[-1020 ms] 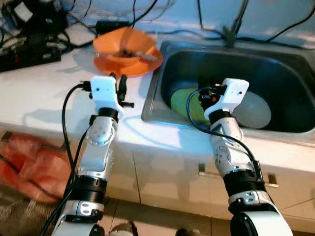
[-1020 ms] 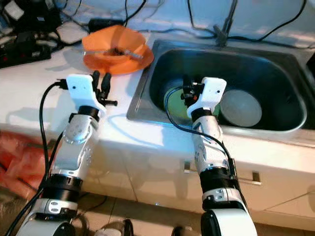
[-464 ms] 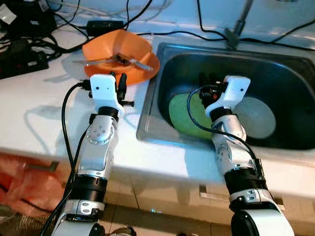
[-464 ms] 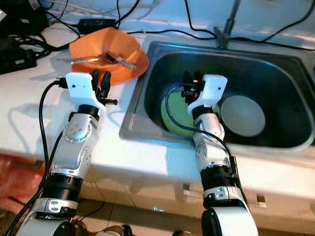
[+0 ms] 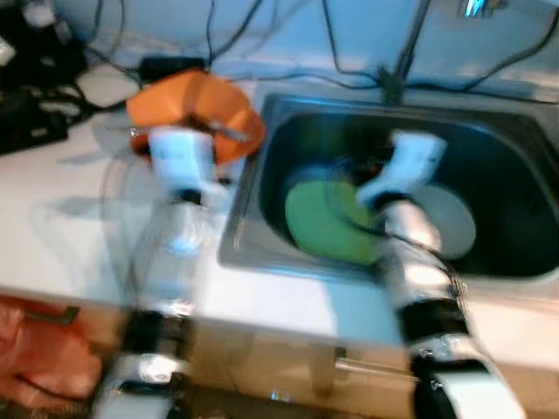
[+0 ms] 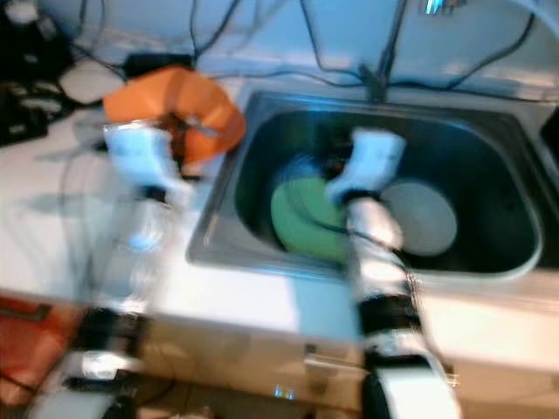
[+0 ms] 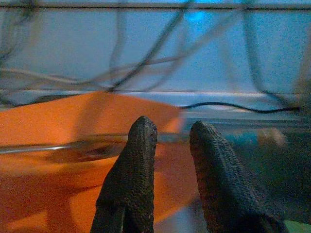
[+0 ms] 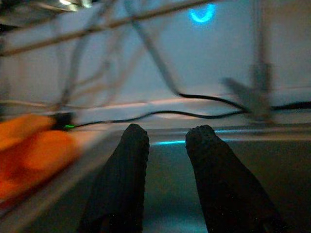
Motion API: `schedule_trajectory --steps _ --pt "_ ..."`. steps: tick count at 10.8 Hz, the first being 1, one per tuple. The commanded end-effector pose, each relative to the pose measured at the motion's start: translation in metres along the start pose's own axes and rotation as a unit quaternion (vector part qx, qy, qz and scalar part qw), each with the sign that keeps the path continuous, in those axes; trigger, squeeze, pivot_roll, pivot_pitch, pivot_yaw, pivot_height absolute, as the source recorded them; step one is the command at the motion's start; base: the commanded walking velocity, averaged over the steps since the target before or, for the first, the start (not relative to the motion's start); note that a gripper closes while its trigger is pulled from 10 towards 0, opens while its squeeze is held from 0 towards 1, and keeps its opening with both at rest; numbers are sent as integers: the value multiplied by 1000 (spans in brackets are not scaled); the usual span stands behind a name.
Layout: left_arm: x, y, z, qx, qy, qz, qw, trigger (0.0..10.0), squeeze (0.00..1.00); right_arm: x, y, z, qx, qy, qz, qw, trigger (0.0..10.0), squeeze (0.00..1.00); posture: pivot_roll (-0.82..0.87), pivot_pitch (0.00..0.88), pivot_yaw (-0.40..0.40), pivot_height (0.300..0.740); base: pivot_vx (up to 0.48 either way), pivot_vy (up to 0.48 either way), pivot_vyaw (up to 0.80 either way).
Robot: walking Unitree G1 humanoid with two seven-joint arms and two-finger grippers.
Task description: Kitchen organization
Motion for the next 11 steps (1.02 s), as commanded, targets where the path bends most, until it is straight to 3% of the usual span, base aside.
schedule_trajectory --steps 1,7,8,11 --pt "11 0 7 -10 -10 10 1000 10000 0 11 -1 -2 6 -9 14 1000 10000 0 73 129 -2 740 0 0 0" --pt "7 4 15 4 -9 -16 1000 10000 0 13 0 -3 8 -12 19 1000 10000 0 69 132 -2 740 0 0 0" --pt "18 6 14 73 -45 -4 996 10000 0 12 1 -3 8 -12 17 1000 10000 0 75 135 -2 740 0 0 0" --pt "54 7 20 134 -32 68 988 10000 0 16 0 -5 11 -16 22 1000 10000 0 90 132 -6 740 0 0 0"
Point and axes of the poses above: a point about 5 cm out from each wrist's last joint towards the gripper, its own y axis pointing back from the gripper into the wrist, its own z axis along the axis of the wrist's last joint, x = y × z, the point moved 1 cm from there along -y, pointing out of the wrist towards the gripper, and after that the axes turned 6 degrees about y, right-handed, at the moved point
